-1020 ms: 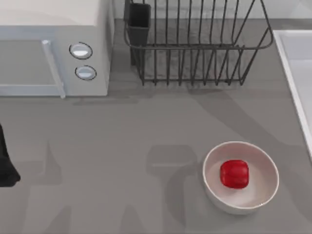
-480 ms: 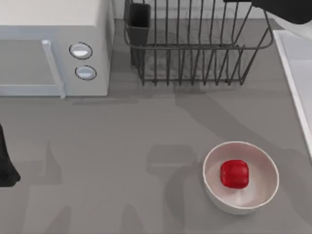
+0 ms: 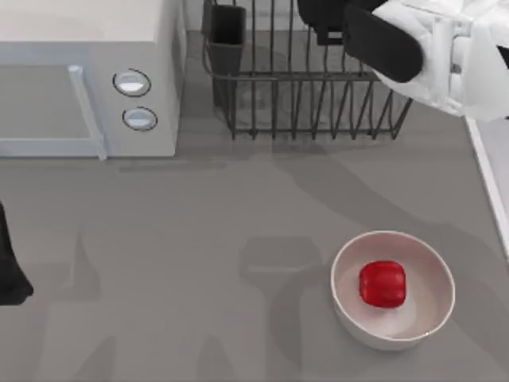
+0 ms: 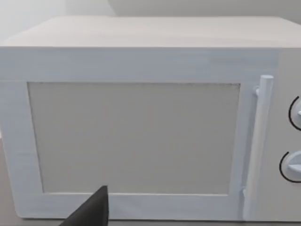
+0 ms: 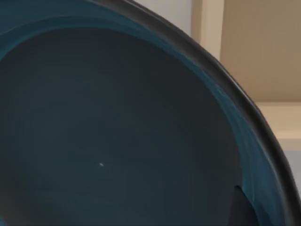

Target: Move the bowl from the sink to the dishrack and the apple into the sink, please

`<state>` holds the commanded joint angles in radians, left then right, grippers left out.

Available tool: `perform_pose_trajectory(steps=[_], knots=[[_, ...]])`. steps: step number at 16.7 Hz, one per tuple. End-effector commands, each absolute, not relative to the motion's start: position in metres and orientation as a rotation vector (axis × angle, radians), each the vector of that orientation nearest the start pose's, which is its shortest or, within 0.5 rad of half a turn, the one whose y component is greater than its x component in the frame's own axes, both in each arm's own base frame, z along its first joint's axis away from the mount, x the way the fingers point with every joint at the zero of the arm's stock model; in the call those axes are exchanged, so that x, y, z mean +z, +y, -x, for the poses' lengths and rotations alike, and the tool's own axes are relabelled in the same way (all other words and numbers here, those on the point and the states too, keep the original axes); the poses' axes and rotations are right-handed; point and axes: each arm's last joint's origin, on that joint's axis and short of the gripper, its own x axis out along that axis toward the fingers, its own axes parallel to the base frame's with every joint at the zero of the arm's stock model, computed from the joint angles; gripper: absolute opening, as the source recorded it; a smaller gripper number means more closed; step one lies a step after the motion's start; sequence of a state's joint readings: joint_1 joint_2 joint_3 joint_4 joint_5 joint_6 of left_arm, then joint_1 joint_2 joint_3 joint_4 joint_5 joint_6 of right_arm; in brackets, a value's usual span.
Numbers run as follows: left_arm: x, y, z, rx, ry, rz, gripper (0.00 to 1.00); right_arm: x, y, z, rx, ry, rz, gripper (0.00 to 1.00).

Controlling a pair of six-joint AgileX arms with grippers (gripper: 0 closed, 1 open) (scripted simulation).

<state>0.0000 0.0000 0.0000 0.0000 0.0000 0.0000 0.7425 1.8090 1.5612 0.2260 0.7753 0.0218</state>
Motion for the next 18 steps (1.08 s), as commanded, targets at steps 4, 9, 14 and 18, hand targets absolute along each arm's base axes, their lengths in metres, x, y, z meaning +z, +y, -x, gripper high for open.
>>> perform_pose_trajectory(steps=[4,9,14,18], knots=[[0.160,-0.001,-0.106,0.000,0.000,0.000,1.00,0.278,0.278,-0.364,-0.010,-0.011,-0.013,0.00],[0.160,-0.001,-0.106,0.000,0.000,0.000,1.00,0.221,0.263,-0.382,-0.010,-0.001,-0.001,0.00],[0.160,-0.001,-0.106,0.000,0.000,0.000,1.00,0.219,0.262,-0.382,-0.010,0.000,0.000,0.08],[0.160,-0.001,-0.106,0.000,0.000,0.000,1.00,0.219,0.262,-0.382,-0.010,0.000,0.000,0.38]])
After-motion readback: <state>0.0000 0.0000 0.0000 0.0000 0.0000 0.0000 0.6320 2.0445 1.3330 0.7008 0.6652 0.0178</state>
